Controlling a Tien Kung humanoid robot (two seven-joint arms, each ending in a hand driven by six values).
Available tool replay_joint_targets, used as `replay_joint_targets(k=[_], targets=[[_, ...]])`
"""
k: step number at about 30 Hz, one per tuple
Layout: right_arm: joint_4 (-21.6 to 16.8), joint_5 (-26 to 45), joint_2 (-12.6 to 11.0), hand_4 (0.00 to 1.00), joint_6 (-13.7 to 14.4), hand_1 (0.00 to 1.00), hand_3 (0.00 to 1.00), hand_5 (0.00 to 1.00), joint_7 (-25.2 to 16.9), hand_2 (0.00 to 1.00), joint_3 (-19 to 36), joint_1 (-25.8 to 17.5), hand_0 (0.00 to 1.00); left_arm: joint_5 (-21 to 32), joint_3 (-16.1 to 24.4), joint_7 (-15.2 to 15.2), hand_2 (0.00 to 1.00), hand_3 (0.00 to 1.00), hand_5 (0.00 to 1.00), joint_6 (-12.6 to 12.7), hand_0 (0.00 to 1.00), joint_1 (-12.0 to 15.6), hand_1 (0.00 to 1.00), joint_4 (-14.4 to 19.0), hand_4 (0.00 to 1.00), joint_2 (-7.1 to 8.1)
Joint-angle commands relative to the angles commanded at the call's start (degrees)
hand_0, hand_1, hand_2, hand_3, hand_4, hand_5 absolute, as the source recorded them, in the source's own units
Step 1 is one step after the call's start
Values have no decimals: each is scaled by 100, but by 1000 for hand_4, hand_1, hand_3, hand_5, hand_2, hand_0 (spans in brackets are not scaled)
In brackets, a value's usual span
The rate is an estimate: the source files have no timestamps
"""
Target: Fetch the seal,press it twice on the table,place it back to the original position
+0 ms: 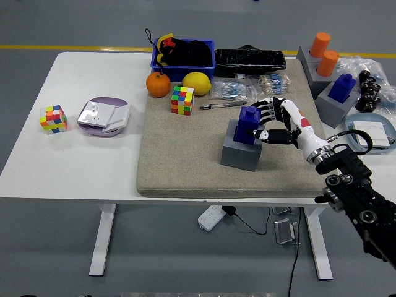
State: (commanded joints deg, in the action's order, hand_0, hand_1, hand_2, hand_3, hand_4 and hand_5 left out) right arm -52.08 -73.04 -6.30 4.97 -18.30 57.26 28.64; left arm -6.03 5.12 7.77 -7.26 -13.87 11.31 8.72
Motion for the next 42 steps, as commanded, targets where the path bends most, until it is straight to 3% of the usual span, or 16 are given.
replay_joint_targets(k=[14, 15, 20, 21, 26, 27, 42], targets=[[-4, 80, -25, 706, -75, 353, 388, 2, -3, 359, -50, -25, 477, 2, 7, 0, 788, 834, 403, -1, 817, 1, 814, -1, 795, -6], [-1, 95, -26, 739, -106, 500, 555, 2, -5, 497, -52, -24, 580, 1, 5, 0, 788, 835, 403, -1, 817, 0, 814, -1, 796, -6], [9, 154, -26, 739, -245, 500, 555, 2, -9, 497, -62, -25, 580, 0, 4, 1, 788, 835, 403, -2, 817, 1, 814, -1, 796, -7], [10, 166, -27, 950, -270, 733, 746, 2, -12, 722, -68, -25, 821, 4, 2, 1, 788, 835, 402, -1, 817, 4, 814, -2, 795, -8], [17, 182, -30, 950, -350, 733, 746, 2, -20, 722, -63, -27, 821, -2, 8, 1, 788, 835, 402, -3, 817, 6, 814, -3, 795, -11], [19, 178, -31, 998, -358, 833, 836, 66, -21, 815, -63, -26, 874, -5, 12, 0, 788, 835, 403, -3, 817, 5, 814, -3, 796, -12], [-112, 215, -155, 998, -571, 857, 851, 156, 38, 839, -33, -64, 891, -1, 17, 3, 787, 835, 403, -5, 817, 0, 813, -5, 796, -24]])
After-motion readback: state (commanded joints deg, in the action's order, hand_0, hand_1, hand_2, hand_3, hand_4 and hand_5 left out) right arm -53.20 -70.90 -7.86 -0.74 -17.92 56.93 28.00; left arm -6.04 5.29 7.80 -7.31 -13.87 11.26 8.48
